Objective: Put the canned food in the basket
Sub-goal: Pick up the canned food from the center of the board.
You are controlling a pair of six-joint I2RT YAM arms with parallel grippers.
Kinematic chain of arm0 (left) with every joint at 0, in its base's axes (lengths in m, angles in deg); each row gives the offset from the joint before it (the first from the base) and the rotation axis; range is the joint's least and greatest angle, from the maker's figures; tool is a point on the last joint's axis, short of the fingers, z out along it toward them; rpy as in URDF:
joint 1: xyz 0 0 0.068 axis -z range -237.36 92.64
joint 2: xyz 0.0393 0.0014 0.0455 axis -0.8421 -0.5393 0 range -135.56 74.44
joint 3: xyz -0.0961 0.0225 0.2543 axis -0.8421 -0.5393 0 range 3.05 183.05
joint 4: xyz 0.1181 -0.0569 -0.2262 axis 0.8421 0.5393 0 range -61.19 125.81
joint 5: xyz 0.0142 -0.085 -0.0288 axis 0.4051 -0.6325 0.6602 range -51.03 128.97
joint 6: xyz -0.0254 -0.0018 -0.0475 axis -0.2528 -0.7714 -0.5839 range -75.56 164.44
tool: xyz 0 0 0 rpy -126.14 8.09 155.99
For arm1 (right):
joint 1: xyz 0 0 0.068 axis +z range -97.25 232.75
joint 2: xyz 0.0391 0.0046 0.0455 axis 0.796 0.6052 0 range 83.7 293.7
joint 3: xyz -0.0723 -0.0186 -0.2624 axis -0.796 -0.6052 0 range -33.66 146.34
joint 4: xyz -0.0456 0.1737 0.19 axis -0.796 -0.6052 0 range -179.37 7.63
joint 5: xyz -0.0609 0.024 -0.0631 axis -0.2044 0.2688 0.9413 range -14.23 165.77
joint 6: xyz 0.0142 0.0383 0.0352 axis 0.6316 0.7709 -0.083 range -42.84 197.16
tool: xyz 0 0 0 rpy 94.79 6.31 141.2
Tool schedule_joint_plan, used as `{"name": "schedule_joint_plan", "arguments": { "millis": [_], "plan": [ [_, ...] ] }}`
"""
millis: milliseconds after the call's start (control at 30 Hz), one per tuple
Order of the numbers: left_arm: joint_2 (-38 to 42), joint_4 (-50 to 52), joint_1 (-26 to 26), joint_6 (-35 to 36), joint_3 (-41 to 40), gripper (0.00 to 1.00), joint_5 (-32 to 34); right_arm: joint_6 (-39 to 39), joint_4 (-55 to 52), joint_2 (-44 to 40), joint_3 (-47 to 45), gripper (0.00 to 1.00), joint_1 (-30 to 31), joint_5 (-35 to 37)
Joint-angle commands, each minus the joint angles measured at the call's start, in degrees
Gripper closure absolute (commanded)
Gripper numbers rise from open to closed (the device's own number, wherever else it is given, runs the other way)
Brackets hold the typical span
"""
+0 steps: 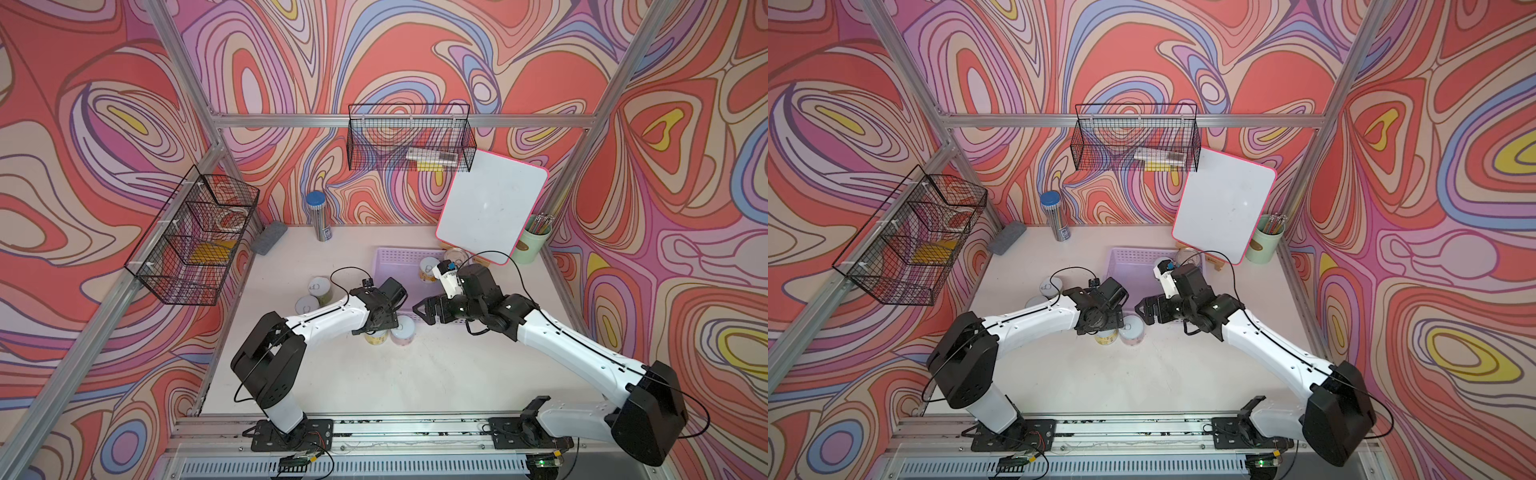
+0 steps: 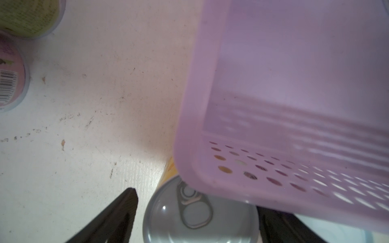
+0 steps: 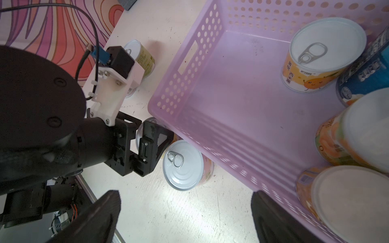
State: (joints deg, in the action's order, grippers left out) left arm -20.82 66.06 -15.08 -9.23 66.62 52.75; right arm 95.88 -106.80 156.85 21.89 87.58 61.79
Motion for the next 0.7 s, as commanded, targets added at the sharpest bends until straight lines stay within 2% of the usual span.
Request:
{"name": "schedule_joint_plan", "arguments": {
  "millis": [0, 233, 667],
  "plan": [
    [2.8, 4.4, 0.3, -0.9, -1.6, 0.12, 1.7, 0.0, 0.6, 0.6, 0.1, 0.02, -0.3, -0.3],
    [3.6, 6.6, 0.4, -1.3, -2.4, 0.15, 2.5, -0.5, 1.0, 1.8, 0.3, 0.02, -0.3, -2.3],
    [1.5, 7.1, 0.4, -1.2, -1.3, 0.10, 1.6, -0.6, 1.6, 2.3, -0.1, 0.02, -0.2, -3.2]
  ]
}}
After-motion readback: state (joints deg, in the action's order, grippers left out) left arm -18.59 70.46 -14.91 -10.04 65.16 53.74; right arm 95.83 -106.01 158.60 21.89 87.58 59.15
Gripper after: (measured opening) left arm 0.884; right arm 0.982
